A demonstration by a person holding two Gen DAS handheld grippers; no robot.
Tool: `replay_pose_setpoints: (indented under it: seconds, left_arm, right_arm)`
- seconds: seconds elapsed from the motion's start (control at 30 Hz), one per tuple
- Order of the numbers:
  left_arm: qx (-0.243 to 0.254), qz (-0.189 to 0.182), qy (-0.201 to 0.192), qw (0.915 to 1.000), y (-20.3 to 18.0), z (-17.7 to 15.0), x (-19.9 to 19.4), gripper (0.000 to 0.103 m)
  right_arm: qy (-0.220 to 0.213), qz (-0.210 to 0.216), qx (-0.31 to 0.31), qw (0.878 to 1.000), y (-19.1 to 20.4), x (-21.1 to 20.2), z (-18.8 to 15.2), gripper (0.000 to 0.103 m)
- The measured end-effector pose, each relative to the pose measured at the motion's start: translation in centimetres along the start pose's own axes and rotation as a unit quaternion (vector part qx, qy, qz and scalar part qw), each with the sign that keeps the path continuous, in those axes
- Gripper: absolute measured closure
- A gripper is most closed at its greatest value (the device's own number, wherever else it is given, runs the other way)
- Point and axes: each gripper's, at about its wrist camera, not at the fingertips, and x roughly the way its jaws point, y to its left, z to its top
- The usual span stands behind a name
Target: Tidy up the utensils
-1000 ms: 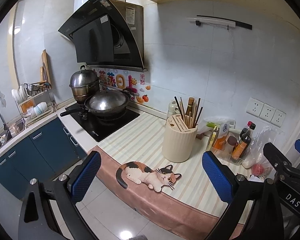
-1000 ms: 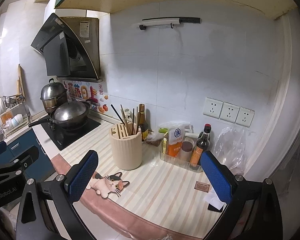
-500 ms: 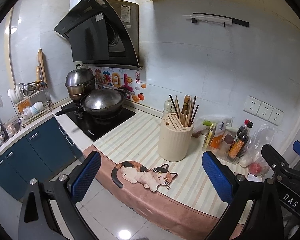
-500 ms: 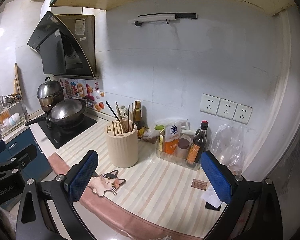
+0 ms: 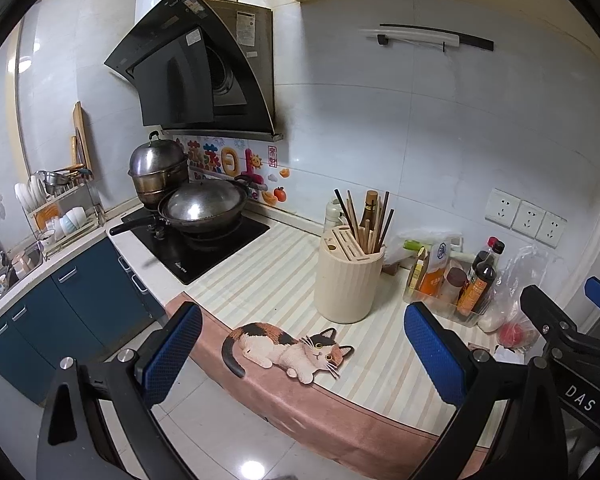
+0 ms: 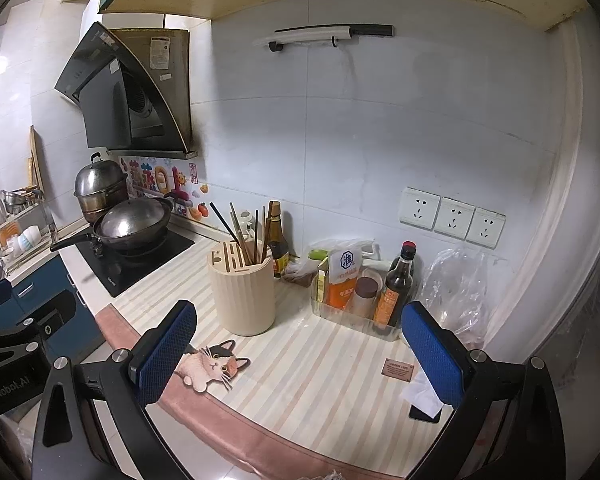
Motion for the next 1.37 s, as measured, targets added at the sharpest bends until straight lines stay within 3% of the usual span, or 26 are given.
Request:
replay_pose_setpoints:
  seconds: [1.37]
  left_arm:
    - [-0.010,-0.004,0.005,0.9999,0.81,-0.69,0.44,0.000]
  right_arm:
    - [0.007,0.009,-0.010,1.000,0.30,0.71,0.24,0.000]
